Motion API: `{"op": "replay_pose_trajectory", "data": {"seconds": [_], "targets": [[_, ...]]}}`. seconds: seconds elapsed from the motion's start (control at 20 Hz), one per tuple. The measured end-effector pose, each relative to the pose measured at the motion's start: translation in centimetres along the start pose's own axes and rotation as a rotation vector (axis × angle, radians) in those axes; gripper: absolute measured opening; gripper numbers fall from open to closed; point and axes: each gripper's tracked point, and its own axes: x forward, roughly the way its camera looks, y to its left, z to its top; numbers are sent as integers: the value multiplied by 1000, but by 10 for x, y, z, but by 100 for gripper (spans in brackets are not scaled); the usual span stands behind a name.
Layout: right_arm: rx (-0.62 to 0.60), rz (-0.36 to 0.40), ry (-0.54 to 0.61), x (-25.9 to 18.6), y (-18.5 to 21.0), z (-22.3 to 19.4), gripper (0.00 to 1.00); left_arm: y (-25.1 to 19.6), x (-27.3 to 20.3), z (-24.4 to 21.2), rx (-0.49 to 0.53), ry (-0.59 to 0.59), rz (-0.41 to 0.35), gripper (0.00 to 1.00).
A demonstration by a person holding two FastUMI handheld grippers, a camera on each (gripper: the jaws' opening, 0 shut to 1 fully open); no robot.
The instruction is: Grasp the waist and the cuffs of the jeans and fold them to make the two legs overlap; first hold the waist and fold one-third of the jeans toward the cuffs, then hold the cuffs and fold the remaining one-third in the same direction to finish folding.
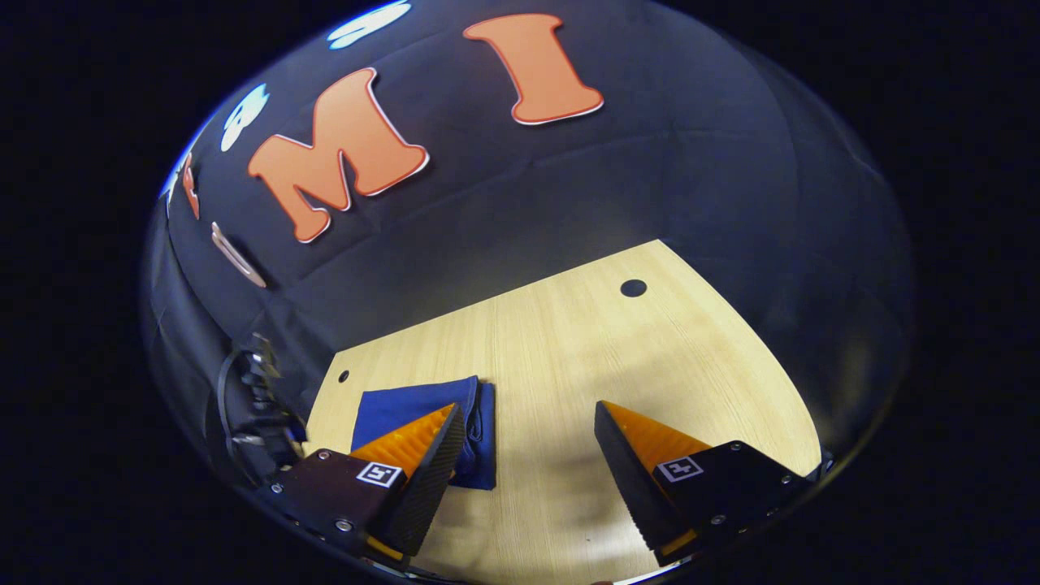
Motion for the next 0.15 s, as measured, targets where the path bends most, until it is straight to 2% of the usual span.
{"op": "replay_pose_trajectory", "data": {"seconds": [0.15], "targets": [[-22,13,-27,-2,24,6,98,28,-53,49,-5,-152,39,98]]}}
